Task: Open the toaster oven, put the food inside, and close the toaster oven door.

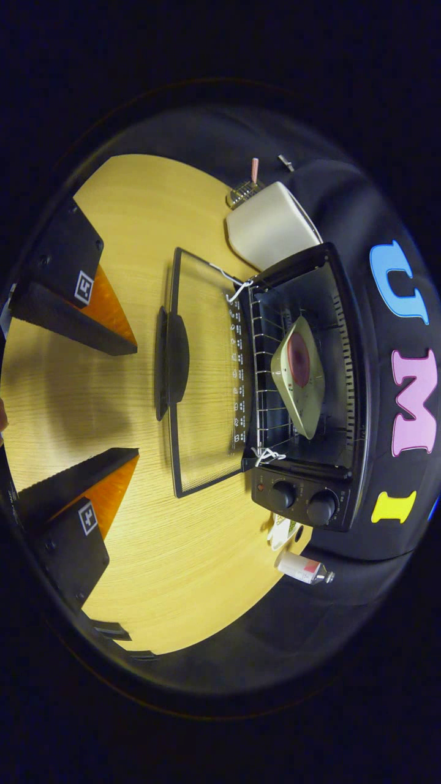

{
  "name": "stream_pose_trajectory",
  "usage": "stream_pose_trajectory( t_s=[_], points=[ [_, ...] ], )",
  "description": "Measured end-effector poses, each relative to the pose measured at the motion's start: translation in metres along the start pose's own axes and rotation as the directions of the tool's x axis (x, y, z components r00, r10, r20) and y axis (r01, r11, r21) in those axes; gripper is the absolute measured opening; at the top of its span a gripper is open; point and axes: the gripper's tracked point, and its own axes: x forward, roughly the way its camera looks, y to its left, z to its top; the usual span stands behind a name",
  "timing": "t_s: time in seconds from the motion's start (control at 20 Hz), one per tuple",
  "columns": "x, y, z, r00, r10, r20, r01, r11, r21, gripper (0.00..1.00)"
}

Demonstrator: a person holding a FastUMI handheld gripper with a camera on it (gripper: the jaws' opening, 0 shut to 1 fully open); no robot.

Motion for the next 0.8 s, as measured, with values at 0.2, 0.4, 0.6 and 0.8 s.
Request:
stream_pose_trajectory(
  t_s=[0.2,0.4,0.6,0.8],
  points=[
    [0.026,0.005,-0.001,0.999,-0.027,-0.023,0.028,0.999,0.018,1.0],
    [0.033,0.011,0.005,0.999,-0.021,-0.031,0.022,0.999,0.036,0.99],
    [0.023,0.013,0.008,1.0,-0.01,-0.021,0.01,1.0,0.019,0.99],
    [-0.001,0.014,0.026,0.999,0.033,0.04,-0.034,0.999,0.022,0.99]
  ],
)
